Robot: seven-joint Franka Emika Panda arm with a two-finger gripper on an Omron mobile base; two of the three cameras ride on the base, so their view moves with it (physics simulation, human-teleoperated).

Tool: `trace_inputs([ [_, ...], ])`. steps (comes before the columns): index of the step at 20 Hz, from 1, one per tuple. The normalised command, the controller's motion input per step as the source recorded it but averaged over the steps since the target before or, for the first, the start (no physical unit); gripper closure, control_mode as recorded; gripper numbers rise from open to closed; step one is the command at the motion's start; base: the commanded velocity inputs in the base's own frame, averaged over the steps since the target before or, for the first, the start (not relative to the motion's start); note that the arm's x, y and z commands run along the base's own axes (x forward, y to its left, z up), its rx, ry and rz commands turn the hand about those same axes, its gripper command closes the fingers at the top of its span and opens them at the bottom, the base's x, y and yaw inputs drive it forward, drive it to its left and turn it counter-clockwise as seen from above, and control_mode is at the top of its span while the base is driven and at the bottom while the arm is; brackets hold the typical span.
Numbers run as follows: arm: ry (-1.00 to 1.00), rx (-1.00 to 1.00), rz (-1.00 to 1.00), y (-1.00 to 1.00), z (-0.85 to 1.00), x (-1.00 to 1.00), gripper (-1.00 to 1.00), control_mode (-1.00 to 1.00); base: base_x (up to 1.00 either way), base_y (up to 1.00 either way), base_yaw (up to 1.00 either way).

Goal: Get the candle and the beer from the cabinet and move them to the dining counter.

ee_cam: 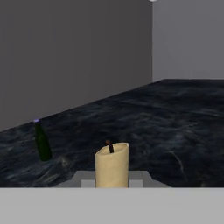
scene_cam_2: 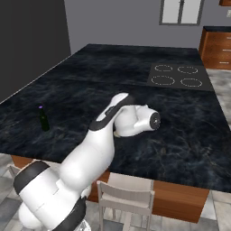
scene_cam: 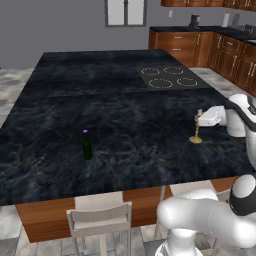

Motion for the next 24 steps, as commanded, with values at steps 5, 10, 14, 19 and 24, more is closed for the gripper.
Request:
trace_inputs([
  [5, -0.03, 0.00, 0.00, -0.20, -0.45, 0.49, 1.00, -1.00, 0.00, 0.00, 0.00],
  [10, 0.00, 0.00, 0.00, -0.28, -0.29, 0.36, 1.00, -1.00, 0.00, 0.00, 0.00],
  [14, 0.00, 0.00, 0.00, -0.29, -0.17, 0.16, 1.00, -1.00, 0.00, 0.00, 0.00],
  [19, 0.00, 0.00, 0.00, -0.11, -0.21, 0.06, 1.00, -1.00, 0.00, 0.00, 0.00],
  [24, 0.00, 0.00, 0.00, 0.00, -0.32, 0.00, 1.00, -1.00, 0.00, 0.00, 0.00],
])
